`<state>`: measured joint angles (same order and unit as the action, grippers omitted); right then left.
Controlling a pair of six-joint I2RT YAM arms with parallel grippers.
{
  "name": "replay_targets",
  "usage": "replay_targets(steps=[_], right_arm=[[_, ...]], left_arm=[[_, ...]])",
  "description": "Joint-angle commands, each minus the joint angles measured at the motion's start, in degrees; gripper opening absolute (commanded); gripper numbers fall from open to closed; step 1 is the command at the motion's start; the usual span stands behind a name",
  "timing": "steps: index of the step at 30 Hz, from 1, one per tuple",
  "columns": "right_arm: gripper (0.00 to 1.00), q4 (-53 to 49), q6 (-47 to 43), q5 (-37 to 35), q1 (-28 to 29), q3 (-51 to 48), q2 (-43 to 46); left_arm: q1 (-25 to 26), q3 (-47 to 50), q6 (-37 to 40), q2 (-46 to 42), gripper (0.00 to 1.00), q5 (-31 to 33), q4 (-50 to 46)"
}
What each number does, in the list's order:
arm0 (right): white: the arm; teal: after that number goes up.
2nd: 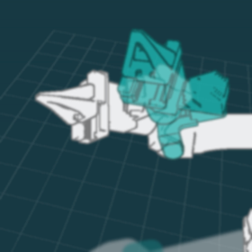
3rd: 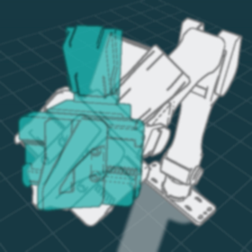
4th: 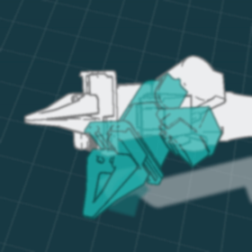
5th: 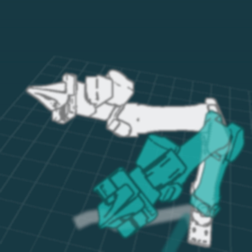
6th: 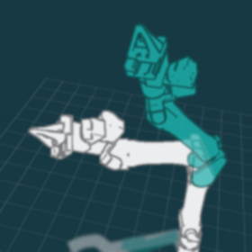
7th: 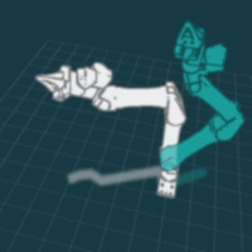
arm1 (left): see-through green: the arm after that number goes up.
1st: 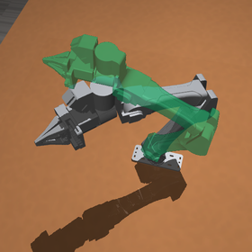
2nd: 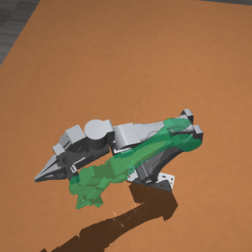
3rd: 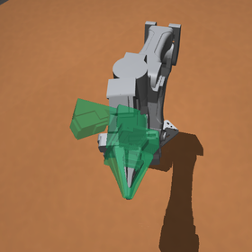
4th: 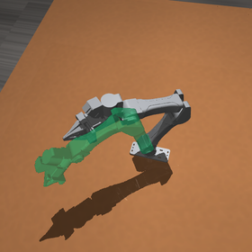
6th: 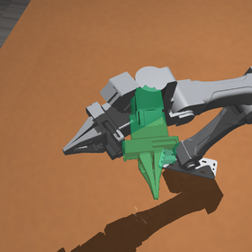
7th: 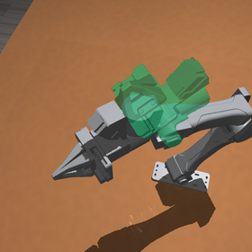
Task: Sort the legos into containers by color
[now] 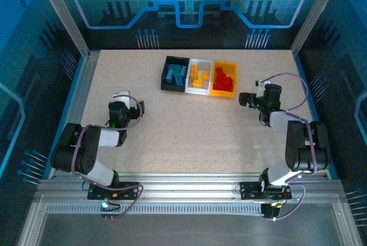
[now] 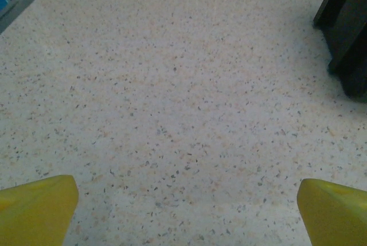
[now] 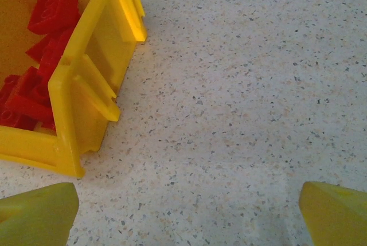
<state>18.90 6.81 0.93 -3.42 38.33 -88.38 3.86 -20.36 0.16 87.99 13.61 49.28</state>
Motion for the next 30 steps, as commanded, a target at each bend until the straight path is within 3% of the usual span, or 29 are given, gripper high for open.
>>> replay_targets(steps=[1,11,19,30], right_arm=[[1.0,1.0,-1.7,0.8,0.9,0.8,-0.2],[1.0,7.3,-2.2,1.2,1.1,-4.4,3.1],[1.0,19.6,-4.3,-1.0,3.4,-12.9,6.5],[1.0,29.9,-8.2,-4.4,7.7,-17.5,3.8]], left_arm=[[-0.6,0.7,0.6,1.0,0.99,0.2,8.1],[-0.6,-0.6,-0.2,0.9,0.99,2.0,5.5],[-0.6,-0.6,-0.2,0.9,0.99,2.1,5.5],[-0.7,-0.6,-0.2,0.9,0.99,2.0,5.6]])
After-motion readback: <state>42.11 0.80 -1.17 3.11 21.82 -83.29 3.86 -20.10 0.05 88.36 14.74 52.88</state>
